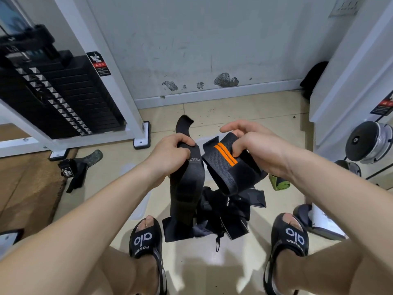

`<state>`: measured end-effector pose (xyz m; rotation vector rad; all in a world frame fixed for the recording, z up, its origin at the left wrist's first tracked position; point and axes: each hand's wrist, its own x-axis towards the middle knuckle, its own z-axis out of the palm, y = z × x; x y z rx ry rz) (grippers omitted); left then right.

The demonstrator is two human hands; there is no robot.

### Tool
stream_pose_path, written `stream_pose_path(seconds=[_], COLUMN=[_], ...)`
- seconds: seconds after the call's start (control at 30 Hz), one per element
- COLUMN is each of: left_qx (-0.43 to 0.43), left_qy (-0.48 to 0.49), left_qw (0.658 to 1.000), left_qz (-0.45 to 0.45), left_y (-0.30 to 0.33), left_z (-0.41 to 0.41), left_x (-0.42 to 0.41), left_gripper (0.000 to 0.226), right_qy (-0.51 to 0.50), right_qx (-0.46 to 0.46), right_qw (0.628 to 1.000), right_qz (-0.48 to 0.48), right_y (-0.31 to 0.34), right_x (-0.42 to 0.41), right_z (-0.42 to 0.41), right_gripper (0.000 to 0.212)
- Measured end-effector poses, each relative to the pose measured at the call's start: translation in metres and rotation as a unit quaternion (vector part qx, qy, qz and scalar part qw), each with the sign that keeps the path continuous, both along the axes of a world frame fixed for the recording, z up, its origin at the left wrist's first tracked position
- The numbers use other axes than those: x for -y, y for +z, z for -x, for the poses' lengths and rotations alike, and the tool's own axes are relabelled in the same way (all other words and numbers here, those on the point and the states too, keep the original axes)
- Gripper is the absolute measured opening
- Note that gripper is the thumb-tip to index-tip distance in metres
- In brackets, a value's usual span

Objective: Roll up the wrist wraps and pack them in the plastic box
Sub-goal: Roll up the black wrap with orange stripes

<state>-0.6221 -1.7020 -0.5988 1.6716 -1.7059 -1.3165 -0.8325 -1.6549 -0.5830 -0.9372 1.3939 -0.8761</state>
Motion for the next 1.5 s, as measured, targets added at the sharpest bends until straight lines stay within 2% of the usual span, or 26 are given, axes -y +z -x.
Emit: stream_pose_path(seconds=[0.1, 0.2, 0.33, 0.37, 0.4, 0.47, 0.57, 0.6, 0.67, 0.77, 0.87, 0.93, 1.1, 1.23, 1.33, 1.43, 1.5], left_qx=[-0.01, -0.019, -0.027, -0.029, -0.026, -0.009, 0.026, 0.032, 0.029, 0.005, -0.012, -0.017, -0.008, 0.008, -0.014, -0.072, -0.099], left_qy=[0.009, 0.009, 0.0, -0.008, -0.018, -0.035, -0.026, -0.018, -0.004, 0.007, 0.029, 0.032, -0.01, -0.046, -0.032, 0.058, 0.072], left_qw=[0.999, 0.995, 0.993, 0.993, 0.994, 0.996, 0.999, 0.999, 1.0, 0.999, 0.997, 0.996, 0.996, 0.992, 0.995, 0.995, 0.992], left_qz=[-0.046, -0.099, -0.112, -0.111, -0.108, -0.081, -0.02, -0.007, 0.007, 0.038, 0.072, 0.084, 0.093, 0.116, 0.095, 0.04, -0.001], left_y=[0.002, 0.003, 0.0, -0.001, -0.001, -0.003, -0.012, -0.015, -0.016, -0.015, -0.014, -0.015, -0.018, -0.02, -0.023, -0.021, -0.018], left_z=[0.004, 0.005, 0.003, 0.004, 0.005, 0.007, 0.01, 0.009, 0.005, 0.0, -0.002, -0.002, -0.003, 0.0, -0.004, -0.015, -0.02], left_x=[0.001, 0.001, 0.005, 0.005, 0.005, 0.003, 0.005, 0.008, 0.013, 0.017, 0.019, 0.021, 0.02, 0.017, 0.021, 0.032, 0.036], left_gripper=[0.015, 0.034, 0.073, 0.08, 0.084, 0.076, 0.036, 0.031, 0.031, 0.027, 0.019, 0.018, 0.01, 0.012, 0.014, 0.006, 0.008], right_qy=[0.003, -0.024, -0.079, -0.08, -0.084, -0.094, -0.071, -0.057, -0.036, -0.011, 0.016, 0.037, 0.095, 0.049, 0.06, 0.095, 0.074], right_qx=[0.021, 0.044, 0.159, 0.179, 0.193, 0.21, 0.199, 0.183, 0.157, 0.13, 0.117, 0.123, 0.123, 0.055, 0.05, 0.05, -0.007], right_qw=[0.999, 0.995, 0.981, 0.977, 0.974, 0.97, 0.975, 0.979, 0.986, 0.991, 0.991, 0.989, 0.988, 0.997, 0.997, 0.993, 0.994], right_qz=[0.046, 0.084, 0.079, 0.079, 0.078, 0.076, 0.073, 0.065, 0.041, -0.007, -0.06, -0.069, -0.019, -0.016, -0.017, -0.055, -0.081], right_y=[0.007, 0.007, 0.01, 0.013, 0.012, 0.012, 0.008, 0.005, 0.0, -0.003, -0.006, -0.004, 0.0, -0.007, -0.008, -0.005, -0.01], right_x=[-0.005, -0.005, -0.003, -0.003, -0.003, -0.003, -0.002, -0.002, -0.003, -0.009, -0.013, -0.014, -0.013, -0.011, -0.012, -0.018, -0.017], right_z=[-0.004, -0.009, -0.011, -0.011, -0.01, -0.011, -0.016, -0.017, -0.018, -0.022, -0.024, -0.025, -0.022, -0.025, -0.025, -0.019, -0.014], right_gripper=[0.059, 0.051, 0.018, 0.015, 0.02, 0.03, 0.042, 0.044, 0.042, 0.022, 0.045, 0.053, 0.016, 0.037, 0.026, 0.01, 0.023])
